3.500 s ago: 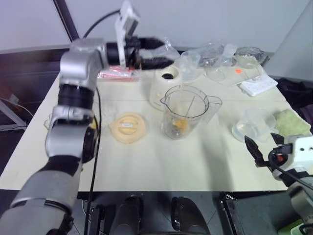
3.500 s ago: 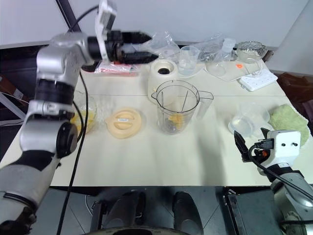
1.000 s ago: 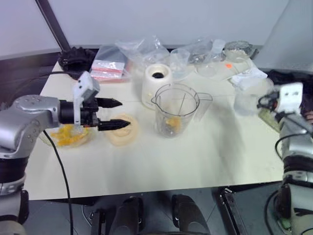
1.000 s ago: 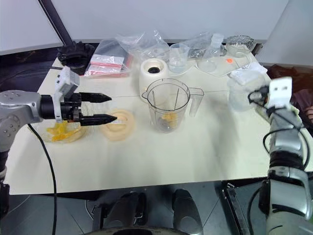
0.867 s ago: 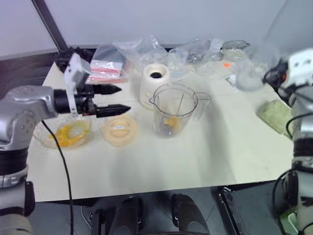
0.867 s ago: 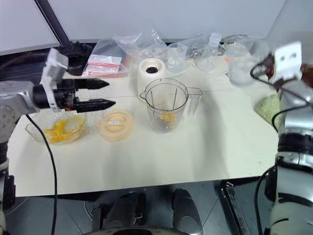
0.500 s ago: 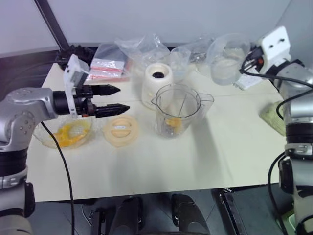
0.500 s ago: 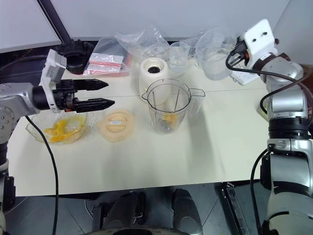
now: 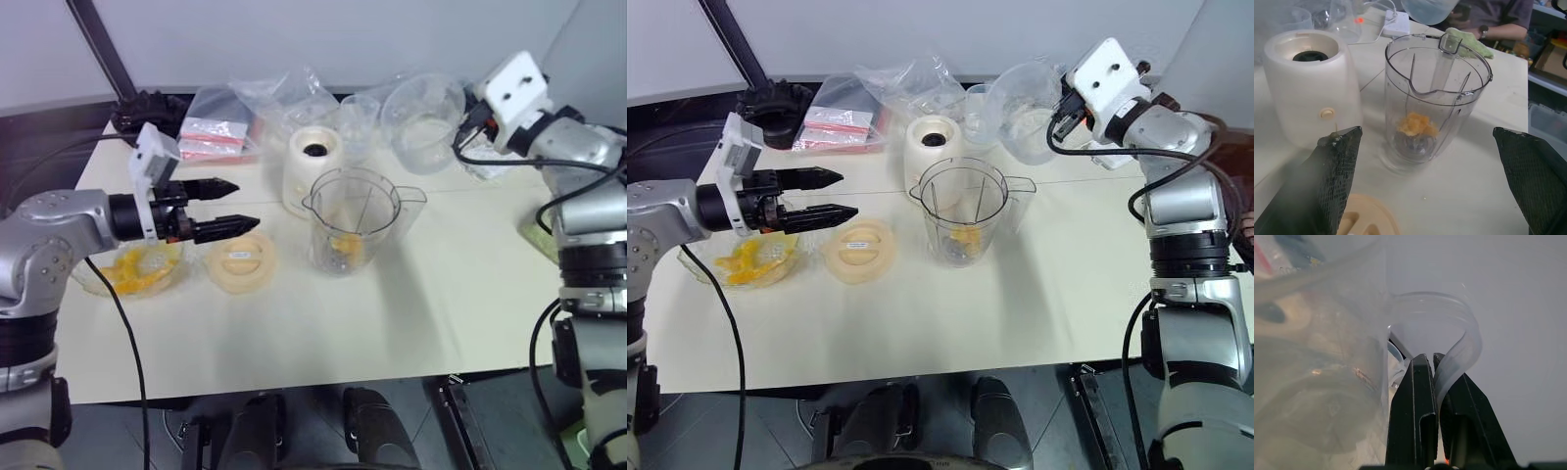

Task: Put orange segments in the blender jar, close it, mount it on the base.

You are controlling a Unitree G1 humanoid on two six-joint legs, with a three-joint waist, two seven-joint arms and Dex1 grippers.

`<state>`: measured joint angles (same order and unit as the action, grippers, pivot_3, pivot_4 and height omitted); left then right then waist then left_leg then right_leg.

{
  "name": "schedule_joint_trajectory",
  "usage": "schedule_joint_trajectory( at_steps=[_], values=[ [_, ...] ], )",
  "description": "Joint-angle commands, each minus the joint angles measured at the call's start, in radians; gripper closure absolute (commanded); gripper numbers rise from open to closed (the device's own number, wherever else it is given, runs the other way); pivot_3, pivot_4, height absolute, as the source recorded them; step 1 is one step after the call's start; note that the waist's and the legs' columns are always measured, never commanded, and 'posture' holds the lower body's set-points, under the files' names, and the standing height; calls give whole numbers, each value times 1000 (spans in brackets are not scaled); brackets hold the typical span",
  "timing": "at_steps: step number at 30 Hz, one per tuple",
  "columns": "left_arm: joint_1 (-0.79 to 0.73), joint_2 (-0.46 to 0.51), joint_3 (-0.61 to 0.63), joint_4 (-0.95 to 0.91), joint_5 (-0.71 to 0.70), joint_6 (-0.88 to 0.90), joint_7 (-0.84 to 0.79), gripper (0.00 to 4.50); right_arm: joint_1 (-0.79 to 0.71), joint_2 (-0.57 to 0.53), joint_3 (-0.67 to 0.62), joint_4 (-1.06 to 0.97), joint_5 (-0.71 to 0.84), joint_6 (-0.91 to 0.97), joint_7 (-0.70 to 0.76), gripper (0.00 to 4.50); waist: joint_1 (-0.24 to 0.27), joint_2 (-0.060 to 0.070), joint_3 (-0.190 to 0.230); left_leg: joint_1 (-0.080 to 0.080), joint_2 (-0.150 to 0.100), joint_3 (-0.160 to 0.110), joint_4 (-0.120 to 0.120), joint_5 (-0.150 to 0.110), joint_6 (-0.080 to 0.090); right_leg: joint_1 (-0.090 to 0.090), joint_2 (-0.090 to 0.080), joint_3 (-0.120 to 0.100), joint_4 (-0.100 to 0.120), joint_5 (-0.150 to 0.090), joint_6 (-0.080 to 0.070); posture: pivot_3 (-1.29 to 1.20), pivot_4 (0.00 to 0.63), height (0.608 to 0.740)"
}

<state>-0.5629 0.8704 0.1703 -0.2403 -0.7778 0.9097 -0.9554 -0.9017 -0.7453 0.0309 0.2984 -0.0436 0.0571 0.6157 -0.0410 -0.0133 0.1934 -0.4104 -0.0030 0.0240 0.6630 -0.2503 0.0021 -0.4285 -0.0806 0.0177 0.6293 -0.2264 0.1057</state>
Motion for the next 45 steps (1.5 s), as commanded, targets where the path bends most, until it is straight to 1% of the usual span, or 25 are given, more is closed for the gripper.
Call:
schedule_joint_trajectory(
  at_steps=[1, 17, 21, 25, 29, 31, 36, 38, 40, 42, 45],
  values=[
    [-2, 5, 4, -31, 5, -21, 1, 0, -34, -20, -10, -50, -38, -65, -14, 4465, 0, 0, 0, 0, 0, 0, 0, 0, 0, 0, 0, 0, 0, 0, 0, 0, 150, 740],
    [-1, 4, 6, -36, 5, -13, 9, 0, -56, -26, 25, -19, -165, -265, -31, 4465, 0, 0, 0, 0, 0, 0, 0, 0, 0, 0, 0, 0, 0, 0, 0, 0, 150, 740],
    [-3, 2, 3, -37, 7, -13, 12, 0, -58, -20, 20, -15, -179, -274, -33, 4465, 0, 0, 0, 0, 0, 0, 0, 0, 0, 0, 0, 0, 0, 0, 0, 0, 150, 740],
    [-9, -1, 2, -34, 4, -13, 16, 0, -56, 2, -4, -25, -147, -218, -32, 4465, 0, 0, 0, 0, 0, 0, 0, 0, 0, 0, 0, 0, 0, 0, 0, 0, 150, 740],
    [-10, -6, -3, -35, 6, -15, 19, 0, -53, 59, -98, -54, -10, -18, -36, 4465, 0, 0, 0, 0, 0, 0, 0, 0, 0, 0, 0, 0, 1, 0, 0, 0, 150, 740],
    [-11, -6, -6, -34, 7, -17, 18, 0, -57, 85, -161, -63, 56, 99, -68, 4465, 1, 0, 0, 0, 0, 0, 0, 0, 0, 0, 0, 0, 1, 0, 0, 0, 150, 740],
    [-18, -6, -10, -31, 2, -17, 18, 0, -52, 116, -304, -92, 162, 287, -188, 4465, 10, 0, 0, 0, 0, 0, 0, 0, 0, 0, -1, 0, 1, 0, 0, 0, 150, 740],
    [-16, -7, -11, -31, 3, -18, 18, 0, -24, 117, -385, -100, 179, 322, -280, 4465, 12, 0, 0, 0, 0, 0, 0, 0, 0, 0, -1, 0, 1, 0, 0, 0, 150, 740],
    [-14, -8, -12, -33, -1, -15, 15, 0, 43, 110, -488, -111, 192, 336, -370, 4465, 22, 0, 0, 0, 0, 0, 0, 0, 0, 0, -1, 0, 1, 0, 0, 0, 150, 740],
    [-13, -9, -12, -33, -4, -13, 13, 0, 120, 104, -536, -141, 190, 329, -410, 4465, 33, 0, 0, 0, 0, -1, 0, 0, 0, 0, -1, 0, 0, 0, 0, 0, 150, 740],
    [-12, -11, -13, -30, -6, -11, 14, 0, 211, 108, -571, -185, 197, 324, -444, 4465, 28, 0, 0, 0, -1, 0, 0, 0, 0, 1, -1, 0, 0, 0, -1, 0, 150, 740]
  ],
)
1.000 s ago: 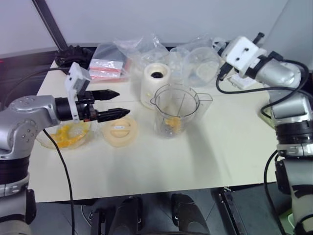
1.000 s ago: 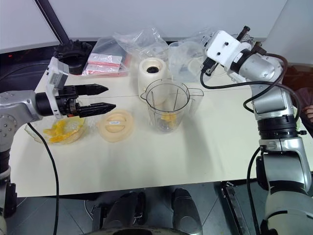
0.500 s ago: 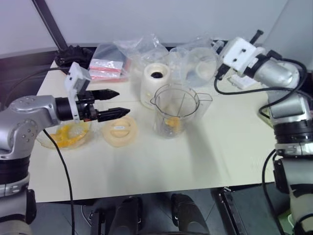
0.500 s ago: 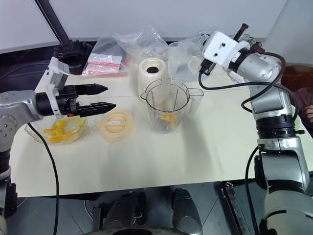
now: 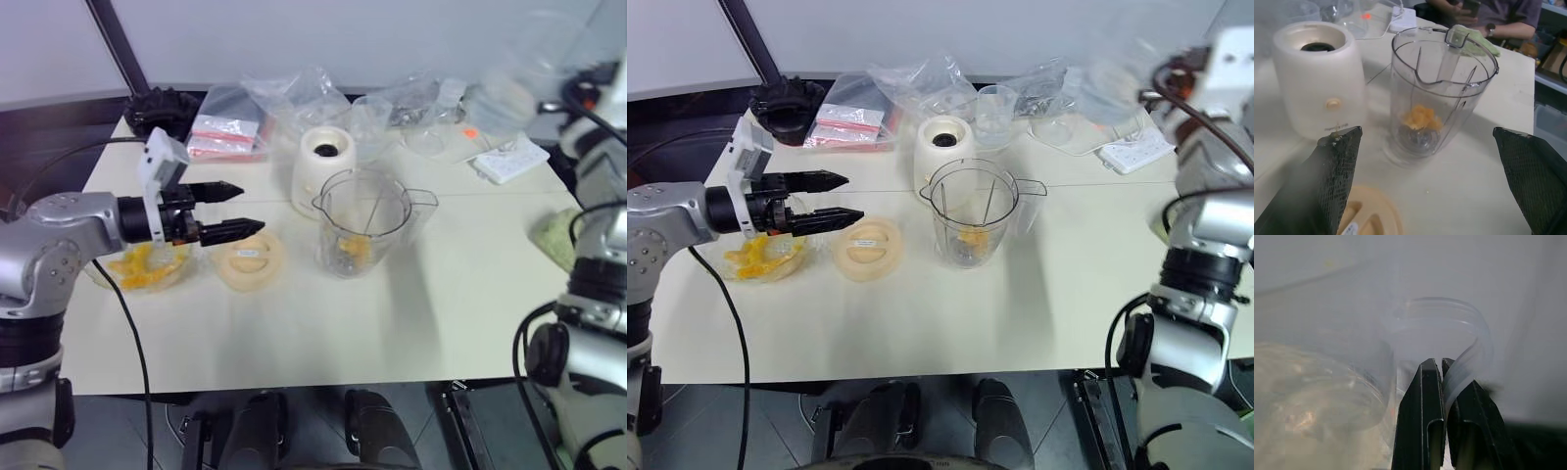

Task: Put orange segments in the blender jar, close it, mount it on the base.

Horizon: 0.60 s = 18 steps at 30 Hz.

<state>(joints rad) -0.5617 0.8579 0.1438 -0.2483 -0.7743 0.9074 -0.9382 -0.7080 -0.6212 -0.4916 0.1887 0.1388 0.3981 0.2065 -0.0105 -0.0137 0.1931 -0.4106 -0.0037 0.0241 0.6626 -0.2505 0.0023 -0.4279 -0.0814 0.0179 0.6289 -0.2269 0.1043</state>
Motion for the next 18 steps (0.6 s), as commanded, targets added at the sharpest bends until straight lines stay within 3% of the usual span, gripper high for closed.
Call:
schedule_joint_trajectory(
  at_steps=[1, 6, 9, 18],
  values=[
    [-13, 0, 12, -21, -9, -9, -3, 0, 50, -15, -55, -85, 15, -18, -43, 4465, -6, 0, 0, 0, 0, 1, 0, 0, 0, 0, 0, 1, 0, 0, 0, 0, 150, 740],
    [13, -39, 6, -65, -12, -30, 14, 0, 219, 13, -102, -57, 29, -58, -72, 4465, -13, 0, 0, 2, 1, 3, 0, 0, 0, 0, 2, 3, 1, 0, 0, 0, 150, 740],
    [25, -41, 5, -83, -18, -21, 18, 0, 264, 27, -102, 54, 23, -175, -77, 4465, -19, 0, 0, 3, 1, 3, 1, 0, 0, 0, 2, 3, 2, 0, 0, 0, 150, 740],
    [24, -40, -1, -78, -7, -19, 32, 0, 171, 49, -63, 549, 36, -480, -95, 4465, -38, 0, 0, 3, 0, 3, 2, 0, 0, 1, 2, 5, 1, 0, 0, 0, 150, 740]
  ],
)
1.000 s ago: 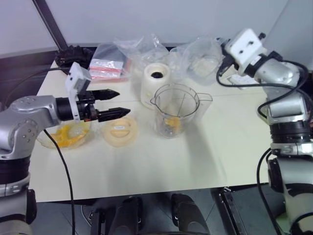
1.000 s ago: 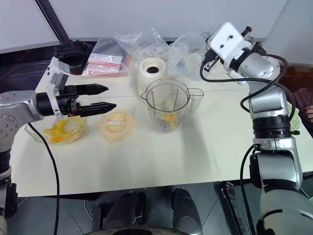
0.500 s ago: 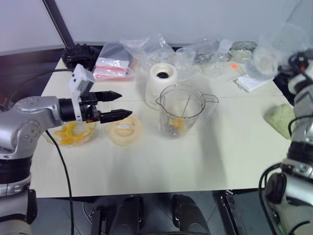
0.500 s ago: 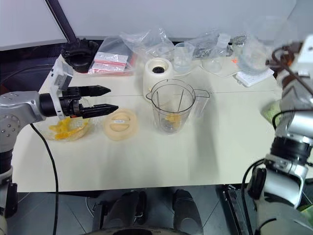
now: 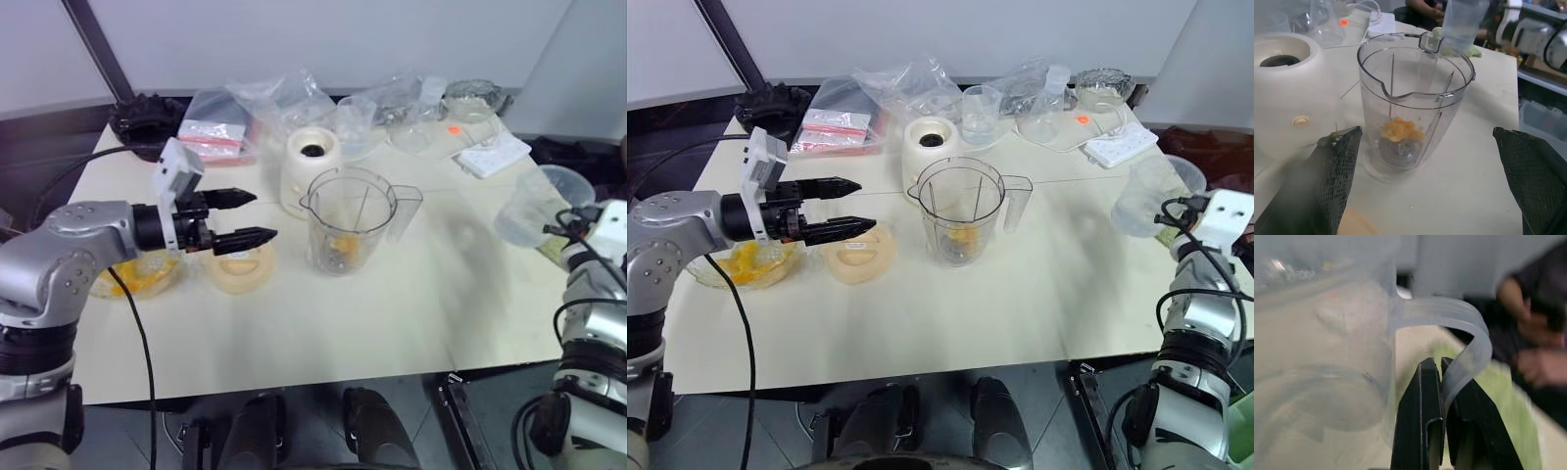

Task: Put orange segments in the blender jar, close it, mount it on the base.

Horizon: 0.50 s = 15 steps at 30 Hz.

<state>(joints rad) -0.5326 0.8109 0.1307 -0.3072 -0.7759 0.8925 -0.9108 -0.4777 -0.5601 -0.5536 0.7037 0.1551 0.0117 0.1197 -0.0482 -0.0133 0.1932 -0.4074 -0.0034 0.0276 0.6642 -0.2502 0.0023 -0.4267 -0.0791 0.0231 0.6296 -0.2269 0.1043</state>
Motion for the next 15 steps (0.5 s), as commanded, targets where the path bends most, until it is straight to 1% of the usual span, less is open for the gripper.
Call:
schedule_joint_trajectory(
  at_steps=[1, 6, 10, 15],
  values=[
    [-2, 9, 16, -21, -6, -2, 7, 0, -71, -7, 6, 64, 19, -110, -12, 4465, -1, 0, 0, 0, 0, 0, 0, 0, 0, 0, 0, 0, 0, 0, 0, 0, 150, 740],
    [14, 11, 29, -28, -7, 0, 24, 0, -117, 10, 31, 167, 23, -155, -49, 4465, -2, 0, 0, 0, 0, 0, 0, 0, 0, 0, 1, 0, 0, 0, 0, 0, 150, 740],
    [53, 45, 34, -70, -39, 20, -12, 0, -128, 20, 56, 198, 18, -176, -59, 4465, 1, 0, 0, 0, 0, 0, 0, 0, 0, 0, 1, 0, 0, 1, 1, 0, 150, 740],
    [53, 47, 34, -64, -41, 14, -10, 0, -133, 17, 76, 225, 19, -178, -73, 4465, 5, 0, 0, 0, 0, -1, 0, 0, 0, 0, 0, 0, 0, 0, 0, 0, 150, 740]
  ],
)
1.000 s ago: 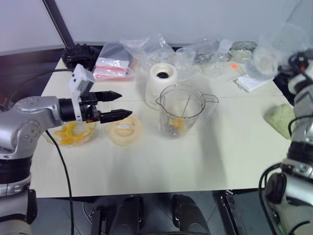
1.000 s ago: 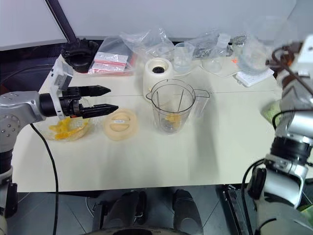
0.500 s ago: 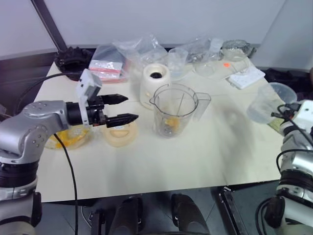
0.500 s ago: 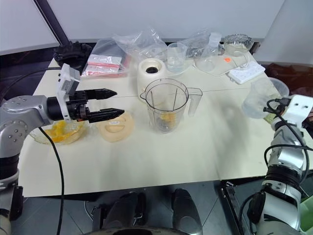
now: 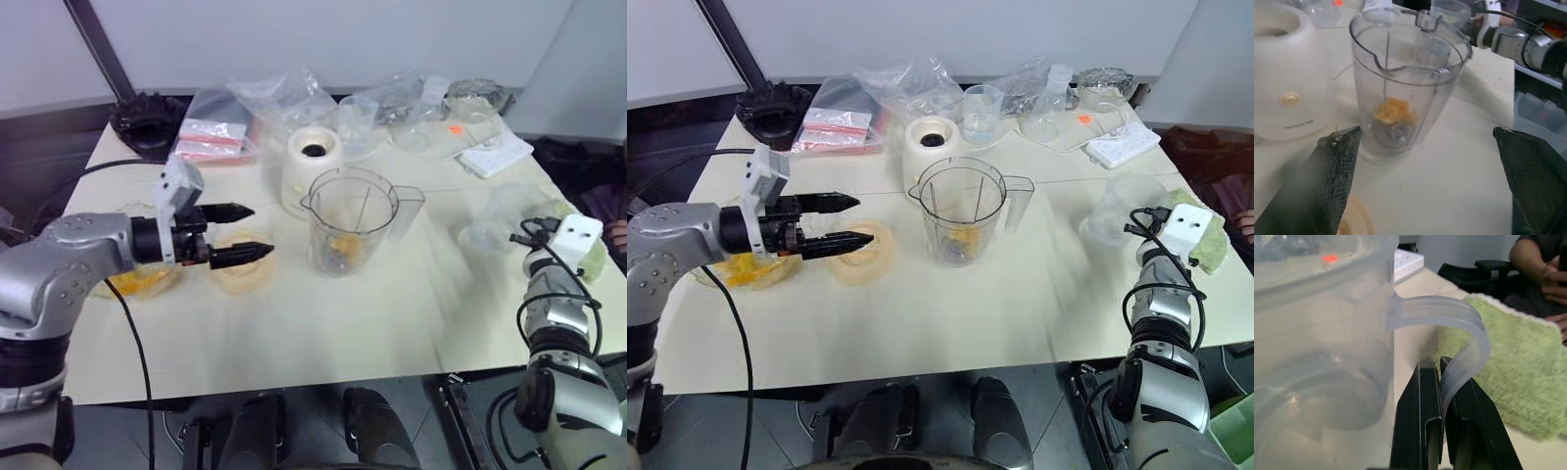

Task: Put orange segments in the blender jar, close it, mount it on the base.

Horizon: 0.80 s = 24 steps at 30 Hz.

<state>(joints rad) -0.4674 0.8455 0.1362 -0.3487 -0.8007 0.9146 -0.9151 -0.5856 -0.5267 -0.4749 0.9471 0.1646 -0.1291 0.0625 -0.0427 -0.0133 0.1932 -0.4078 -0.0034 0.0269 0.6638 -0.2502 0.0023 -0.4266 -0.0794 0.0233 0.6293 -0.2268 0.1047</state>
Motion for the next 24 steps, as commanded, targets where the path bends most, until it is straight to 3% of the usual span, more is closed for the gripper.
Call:
schedule_joint_trajectory(
  at_steps=[1, 6, 7, 10, 13, 16, 24],
  values=[
    [-15, 12, 28, -17, -15, -11, -7, 0, -26, -17, 2, -13, 7, -36, -20, 4465, -1, 0, 0, 0, 0, 0, 0, 0, 0, 0, 0, 0, 0, 0, 0, 0, 150, 740],
    [-20, 14, 22, -6, -18, -15, -25, 0, -30, -16, 19, 1, 8, -28, -24, 4465, -3, 0, 0, 0, 0, 0, 0, 0, 0, 0, 1, 0, 0, 0, 0, 0, 150, 740],
    [-18, 14, 19, -7, -16, -17, -25, 0, -29, -15, 19, 3, 14, -25, -21, 4186, -4, 0, 0, 0, 0, 0, 0, 0, 0, 0, 1, 0, 0, 0, 0, 0, 150, 740],
    [-19, 8, 18, -3, -10, -20, -23, 0, -22, -16, 22, 4, 13, -18, -44, 3031, -5, 0, 0, 0, 0, 0, 0, 0, 0, 0, 1, 0, 0, 0, 0, 0, 150, 740],
    [-18, 9, 19, 0, -11, -21, -27, 0, -11, -17, 32, -1, 6, -18, -56, 1348, -6, 0, 0, 1, 0, 0, 0, 0, 0, 0, 1, 0, 0, 0, -1, 0, 150, 740],
    [-18, 11, 18, 8, -5, -26, -32, 0, 2, -14, 40, -8, 3, -12, -59, 19, -11, -1, 0, 1, 0, 0, 0, 0, 0, 1, 1, 1, 0, 0, -1, 0, 150, 740],
    [-23, 11, 17, 16, 5, -31, -33, 0, 86, 6, 42, -94, 14, 12, -82, 19, -22, -1, 0, 1, 0, 0, 0, 0, 0, 1, 1, 1, 0, 0, 0, 0, 150, 740]
  ],
)
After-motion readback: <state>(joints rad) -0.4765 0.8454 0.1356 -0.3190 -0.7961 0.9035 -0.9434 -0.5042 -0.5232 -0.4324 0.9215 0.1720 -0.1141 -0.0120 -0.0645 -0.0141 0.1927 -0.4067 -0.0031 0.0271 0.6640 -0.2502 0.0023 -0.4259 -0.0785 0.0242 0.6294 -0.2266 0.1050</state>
